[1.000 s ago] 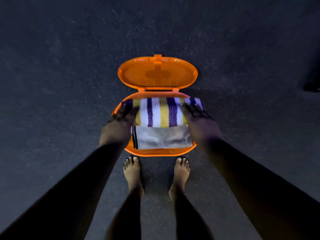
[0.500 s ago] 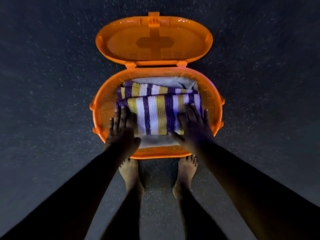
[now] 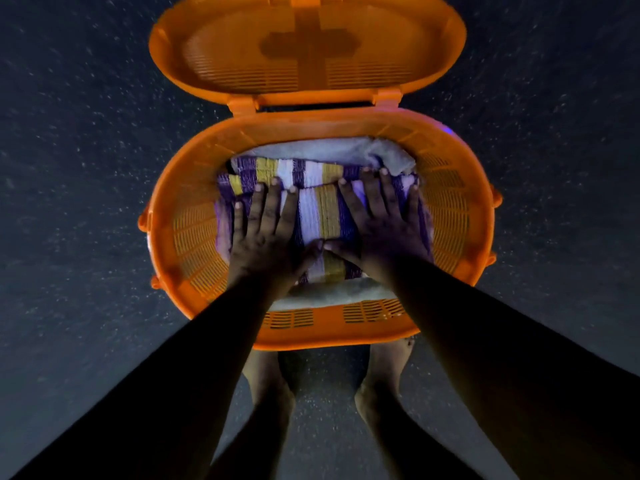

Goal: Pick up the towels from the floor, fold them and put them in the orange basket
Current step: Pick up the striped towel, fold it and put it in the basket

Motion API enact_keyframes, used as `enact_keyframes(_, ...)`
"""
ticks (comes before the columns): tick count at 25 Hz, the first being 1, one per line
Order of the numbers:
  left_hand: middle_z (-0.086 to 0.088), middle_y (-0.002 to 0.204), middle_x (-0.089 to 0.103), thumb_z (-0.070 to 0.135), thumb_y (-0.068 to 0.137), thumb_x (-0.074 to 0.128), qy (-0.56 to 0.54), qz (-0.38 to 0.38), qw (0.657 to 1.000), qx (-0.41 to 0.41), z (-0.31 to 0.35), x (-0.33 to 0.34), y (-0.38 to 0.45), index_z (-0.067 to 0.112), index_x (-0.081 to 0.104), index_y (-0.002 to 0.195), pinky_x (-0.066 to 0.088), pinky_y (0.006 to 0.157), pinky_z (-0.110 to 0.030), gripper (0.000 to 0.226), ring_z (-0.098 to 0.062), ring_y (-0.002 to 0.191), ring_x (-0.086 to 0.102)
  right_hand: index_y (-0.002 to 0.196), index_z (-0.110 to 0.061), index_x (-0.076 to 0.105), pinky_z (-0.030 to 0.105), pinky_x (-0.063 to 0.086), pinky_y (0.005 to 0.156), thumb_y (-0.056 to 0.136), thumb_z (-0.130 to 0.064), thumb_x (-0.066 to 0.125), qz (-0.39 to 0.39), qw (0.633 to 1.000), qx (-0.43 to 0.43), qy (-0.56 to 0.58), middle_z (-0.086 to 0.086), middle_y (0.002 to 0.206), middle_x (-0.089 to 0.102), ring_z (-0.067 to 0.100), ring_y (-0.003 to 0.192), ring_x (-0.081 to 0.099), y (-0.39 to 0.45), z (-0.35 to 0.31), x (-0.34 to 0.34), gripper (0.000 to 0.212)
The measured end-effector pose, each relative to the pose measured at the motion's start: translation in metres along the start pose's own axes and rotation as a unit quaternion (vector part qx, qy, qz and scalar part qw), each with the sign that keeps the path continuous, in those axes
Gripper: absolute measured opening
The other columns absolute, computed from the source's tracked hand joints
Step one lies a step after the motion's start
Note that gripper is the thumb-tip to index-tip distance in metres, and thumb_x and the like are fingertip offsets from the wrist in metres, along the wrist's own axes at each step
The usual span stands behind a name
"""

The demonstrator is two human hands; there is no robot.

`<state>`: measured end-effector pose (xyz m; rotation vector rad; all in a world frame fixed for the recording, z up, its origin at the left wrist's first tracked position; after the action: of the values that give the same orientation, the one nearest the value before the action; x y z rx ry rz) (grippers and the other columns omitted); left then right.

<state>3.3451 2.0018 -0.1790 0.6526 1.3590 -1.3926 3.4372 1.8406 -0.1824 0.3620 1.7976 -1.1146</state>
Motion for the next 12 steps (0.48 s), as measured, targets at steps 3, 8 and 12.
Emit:
enact_keyframes(3,-0.011,0.170,0.008,0.076,0.092,0.032,0.017,0.010,1.000,0.012,-0.004,0.019,-0.001,0.016,0.015,0.163,0.010,0.123,-0.060,0.095,-0.033,0.157,0.006,0.162,-0.032,-0.001,0.072,0.004,0.117,0.082,-0.092,0.025,0.006,1.000,-0.004,-0.002,0.013,0.170,-0.006,0.033,0.157,-0.008,0.001,0.001,0.020,0.104)
enact_keyframes(8,-0.006,0.171,0.002,0.076,0.089,0.038,0.003,-0.031,1.000,0.000,-0.002,0.011,0.004,0.021,0.004,0.164,0.005,0.125,-0.057,0.098,-0.029,0.158,0.002,0.160,-0.035,-0.009,0.071,0.002,0.118,0.078,-0.094,0.012,-0.021,1.000,0.013,0.006,0.010,0.170,-0.012,0.031,0.156,-0.012,0.003,0.001,0.006,0.103)
enact_keyframes(12,-0.004,0.171,-0.002,0.080,0.087,0.031,0.011,-0.043,0.999,-0.003,-0.005,0.014,0.009,0.023,0.001,0.163,0.000,0.125,-0.055,0.100,-0.028,0.158,-0.001,0.161,-0.035,-0.010,0.070,-0.003,0.118,0.076,-0.094,0.001,-0.020,1.000,0.012,0.005,0.010,0.170,-0.014,0.031,0.156,-0.017,0.008,0.003,0.007,0.104)
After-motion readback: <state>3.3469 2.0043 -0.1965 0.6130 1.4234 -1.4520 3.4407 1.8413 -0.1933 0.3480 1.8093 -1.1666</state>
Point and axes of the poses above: each hand's wrist, its own y-axis towards the middle knuckle, its own x-axis out of the palm, z = x × y, the point moved 8 cm from there along y, towards the middle knuckle
